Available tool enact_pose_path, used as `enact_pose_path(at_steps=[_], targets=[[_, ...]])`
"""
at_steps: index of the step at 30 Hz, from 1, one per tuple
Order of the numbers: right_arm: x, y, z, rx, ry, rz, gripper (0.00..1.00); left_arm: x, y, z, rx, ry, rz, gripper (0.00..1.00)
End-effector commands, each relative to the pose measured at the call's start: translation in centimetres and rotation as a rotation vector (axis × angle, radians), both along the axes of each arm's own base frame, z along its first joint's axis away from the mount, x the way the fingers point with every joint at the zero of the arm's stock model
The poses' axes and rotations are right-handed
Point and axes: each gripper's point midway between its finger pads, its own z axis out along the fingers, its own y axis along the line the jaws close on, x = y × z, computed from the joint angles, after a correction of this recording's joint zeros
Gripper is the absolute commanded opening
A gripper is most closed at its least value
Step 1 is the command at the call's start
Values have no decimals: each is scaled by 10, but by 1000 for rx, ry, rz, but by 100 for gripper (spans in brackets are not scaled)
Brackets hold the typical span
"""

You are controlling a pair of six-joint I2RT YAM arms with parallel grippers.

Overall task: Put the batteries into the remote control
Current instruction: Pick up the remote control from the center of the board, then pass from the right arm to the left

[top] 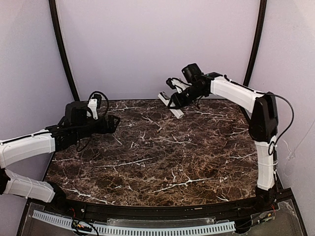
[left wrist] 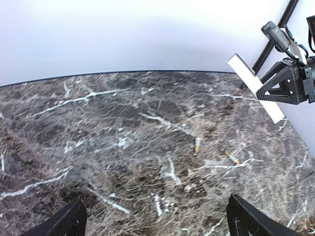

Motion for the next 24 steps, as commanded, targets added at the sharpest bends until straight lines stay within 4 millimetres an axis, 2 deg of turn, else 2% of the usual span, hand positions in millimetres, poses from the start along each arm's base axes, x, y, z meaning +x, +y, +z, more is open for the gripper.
enact_pose_path(at_steps=[1, 6, 10, 13, 15, 16, 17, 18, 19, 20, 21, 22, 23, 24], targets=[[-33, 19, 113, 318, -148, 139, 0, -17, -32, 33, -116, -105, -203, 100], [-92, 18, 182, 549, -217, 306, 0, -39, -59, 65, -252, -178, -381, 100], [-137, 10, 211, 678, -246, 412, 0, -64, -85, 84, -323, -245, -529, 100], [-166, 2, 220, 765, -254, 461, 0, -88, -108, 95, -341, -301, -633, 100], [-181, -2, 227, 807, -270, 492, 0, -99, -123, 100, -351, -330, -687, 100], [-188, -2, 230, 822, -274, 511, 0, -102, -128, 108, -364, -356, -705, 100], [-194, -3, 231, 833, -275, 527, 0, -106, -138, 106, -367, -349, -728, 100], [-200, -3, 232, 842, -276, 540, 0, -107, -143, 115, -381, -371, -740, 100], [-206, -4, 237, 861, -293, 551, 0, -109, -152, 110, -382, -355, -760, 100], [-211, -4, 237, 877, -293, 561, 0, -114, -160, 120, -403, -374, -788, 100], [-215, -4, 237, 892, -291, 567, 0, -114, -168, 117, -404, -366, -804, 100], [-218, -4, 237, 907, -290, 572, 0, -119, -177, 125, -418, -379, -828, 100], [-220, -3, 235, 920, -278, 575, 0, -118, -186, 120, -416, -364, -846, 98], [-223, -2, 234, 932, -268, 584, 0, -123, -194, 129, -431, -377, -870, 96]])
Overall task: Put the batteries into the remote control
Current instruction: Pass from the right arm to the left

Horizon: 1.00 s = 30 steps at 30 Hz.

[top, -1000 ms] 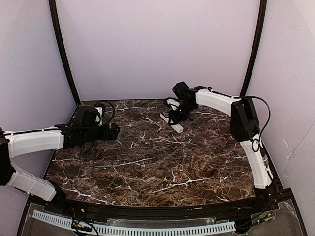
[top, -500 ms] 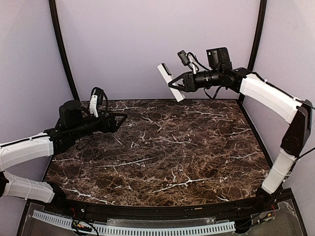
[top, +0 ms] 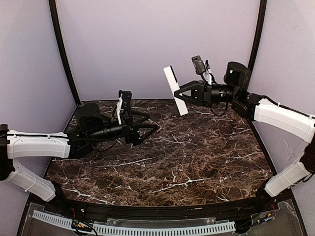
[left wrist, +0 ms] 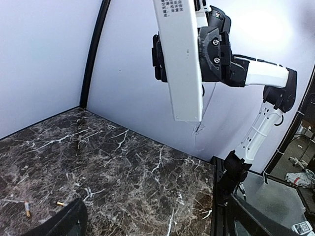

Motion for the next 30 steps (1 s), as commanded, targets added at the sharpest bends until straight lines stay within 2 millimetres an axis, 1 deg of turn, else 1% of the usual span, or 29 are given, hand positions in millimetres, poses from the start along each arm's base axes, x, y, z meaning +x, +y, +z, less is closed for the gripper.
enact_pose_path(at_steps=[1, 2, 5, 10, 15, 21, 30], targets=[[-28, 1, 28, 130, -60, 90, 0, -14, -33, 35, -88, -80, -108, 96], [-31, 2, 26, 137, -57, 101, 0, -19, -39, 41, -102, -85, -130, 95], [-43, 7, 25, 163, -69, 125, 0, -24, -53, 46, -127, -91, -168, 94], [-56, 16, 22, 188, -63, 164, 0, -34, -62, 55, -162, -111, -198, 91], [-64, 23, 23, 207, -60, 185, 0, -34, -68, 59, -168, -118, -185, 87], [-66, 26, 21, 224, -68, 168, 0, -32, -67, 66, -198, -123, -164, 81], [-62, 28, 16, 231, -64, 140, 0, -28, -71, 71, -199, -142, -141, 61]])
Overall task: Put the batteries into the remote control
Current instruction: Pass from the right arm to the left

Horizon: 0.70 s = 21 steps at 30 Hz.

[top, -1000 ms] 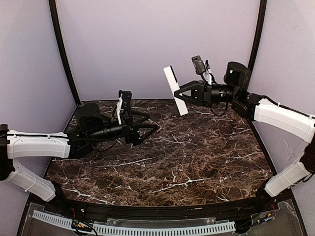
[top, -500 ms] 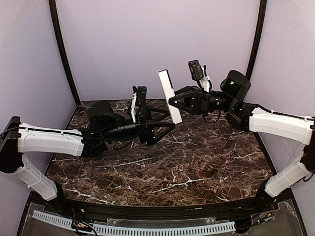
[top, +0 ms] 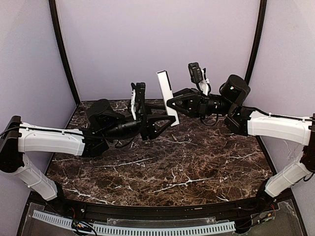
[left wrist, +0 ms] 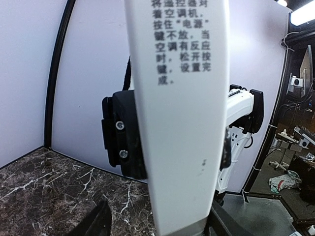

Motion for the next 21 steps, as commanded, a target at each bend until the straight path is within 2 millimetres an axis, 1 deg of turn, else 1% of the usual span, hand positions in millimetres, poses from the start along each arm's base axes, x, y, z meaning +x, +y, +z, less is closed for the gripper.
enact_pose_path(at_steps=[1, 6, 7, 8, 10, 12, 13, 14, 15, 16, 17, 18, 19, 20, 21], targets=[[0, 2, 2, 37, -21, -8, 0, -1, -2, 19, -45, -36, 5, 58], [0, 2, -2, 38, -17, -9, 0, -1, -4, 19, -53, -38, -6, 47], [0, 2, -3, 38, -17, -9, 0, -1, -4, 19, -51, -40, -6, 41], [-1, 1, -3, 38, -17, -10, 0, -1, -5, 18, -47, -39, -5, 38], [-1, 1, -3, 34, -22, -16, 0, -1, -4, 16, -39, -42, -2, 24], [1, 0, -6, 17, -15, -34, 0, -1, -3, 15, -31, -43, 4, 16], [2, -1, -6, 11, -17, -47, 4, -1, -1, 16, -31, -46, 8, 14], [2, -2, -7, 4, -26, -59, 20, -1, -1, 13, -21, -39, 11, 12], [1, -4, -6, -2, -28, -66, 29, -1, 1, 11, -13, -33, 18, 11], [4, -6, -6, -7, -36, -91, 44, -2, 3, 12, -11, -34, 22, 8], [5, -9, -6, -13, -40, -116, 55, 1, 4, 8, 8, -22, 35, 7], [7, -12, -4, -22, -43, -143, 63, 1, 5, 8, 15, -25, 44, 4], [8, -17, -2, -30, -52, -171, 70, 4, 5, 1, 49, -7, 60, 2], [11, -20, -2, -46, -55, -204, 78, 4, 7, 1, 63, -16, 70, 1], [14, -24, -2, -66, -61, -243, 83, 7, 8, -8, 108, 4, 89, 1]])
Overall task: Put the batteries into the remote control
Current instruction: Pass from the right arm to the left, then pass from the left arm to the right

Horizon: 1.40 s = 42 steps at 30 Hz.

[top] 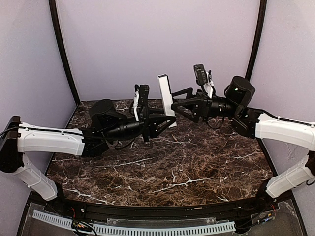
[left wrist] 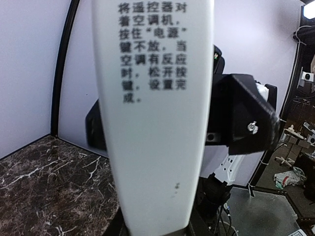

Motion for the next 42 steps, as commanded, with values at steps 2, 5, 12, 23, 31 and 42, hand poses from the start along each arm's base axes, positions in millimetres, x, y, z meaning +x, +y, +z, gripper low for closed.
enact_pose_path(at_steps=[2, 5, 12, 23, 31, 42], targets=[[14, -24, -1, -105, -20, -209, 88, 8, 17, -12, 134, -7, 98, 0], [23, -38, -9, -182, -19, -323, 93, 13, 24, -26, 240, -31, 147, 0], [-17, -65, -37, -330, -181, -245, 99, -10, 36, -66, 612, -129, 5, 1], [-53, -83, -82, -458, -220, -130, 89, -42, 64, -109, 898, -143, -192, 0], [-63, -74, -100, -518, -213, -59, 76, -64, 56, -131, 1002, -189, -319, 0], [-96, -52, -122, -620, -291, 55, 70, -81, 43, -132, 1030, -236, -417, 0]])
